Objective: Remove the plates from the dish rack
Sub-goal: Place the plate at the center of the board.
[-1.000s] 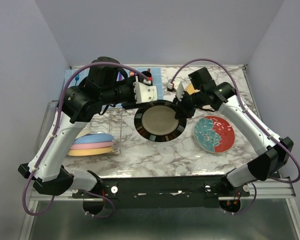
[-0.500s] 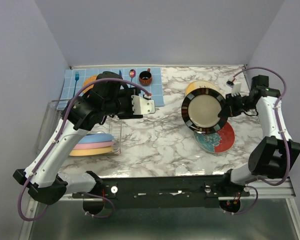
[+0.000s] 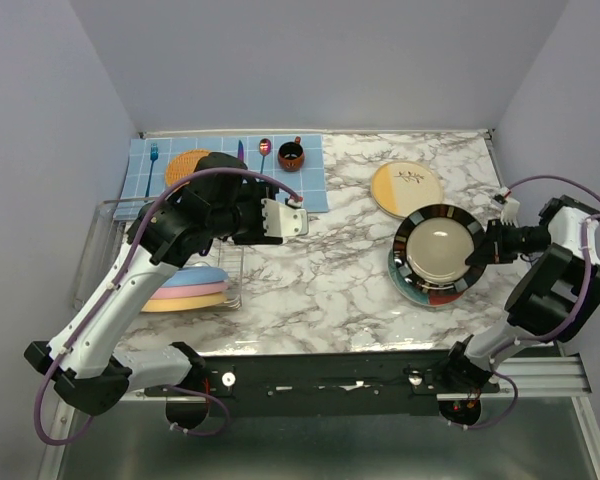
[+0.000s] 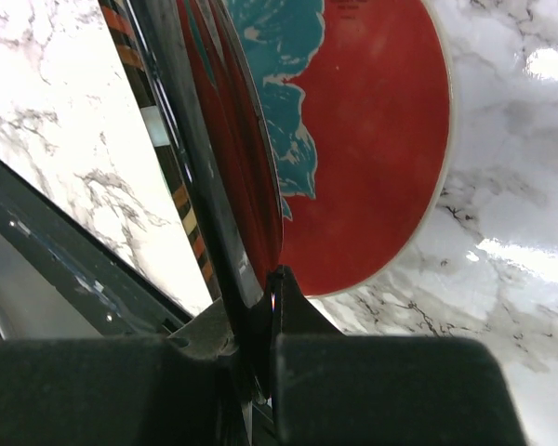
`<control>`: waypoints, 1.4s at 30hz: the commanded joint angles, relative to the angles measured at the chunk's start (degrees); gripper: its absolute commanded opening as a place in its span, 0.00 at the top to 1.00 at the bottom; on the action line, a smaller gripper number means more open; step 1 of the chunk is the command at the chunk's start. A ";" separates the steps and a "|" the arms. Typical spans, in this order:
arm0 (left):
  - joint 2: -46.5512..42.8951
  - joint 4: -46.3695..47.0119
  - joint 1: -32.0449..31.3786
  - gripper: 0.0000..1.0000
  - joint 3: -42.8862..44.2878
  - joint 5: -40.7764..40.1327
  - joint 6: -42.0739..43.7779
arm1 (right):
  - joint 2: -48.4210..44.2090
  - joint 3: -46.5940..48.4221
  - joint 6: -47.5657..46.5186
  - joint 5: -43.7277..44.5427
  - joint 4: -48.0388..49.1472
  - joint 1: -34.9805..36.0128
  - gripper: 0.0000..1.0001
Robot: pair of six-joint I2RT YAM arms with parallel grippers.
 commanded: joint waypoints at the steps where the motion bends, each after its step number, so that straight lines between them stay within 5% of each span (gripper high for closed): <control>1: -1.26 1.35 -0.17 0.31 -0.07 -1.92 0.51 | 1.02 -0.39 -3.85 -4.84 -3.82 -0.88 0.99; 23: -2.13 0.29 -0.17 0.25 -1.21 -2.09 1.04 | 9.47 -3.02 -5.34 -7.21 -4.44 -1.40 0.99; 34: -2.84 -0.24 -0.26 0.25 -1.65 -1.48 1.30 | 9.56 -2.76 -3.85 -6.43 -3.03 -1.67 0.78; 42: -3.19 -0.32 -0.17 0.25 -2.00 -1.04 1.21 | 9.56 -2.85 -2.53 -5.19 -1.36 -1.67 0.75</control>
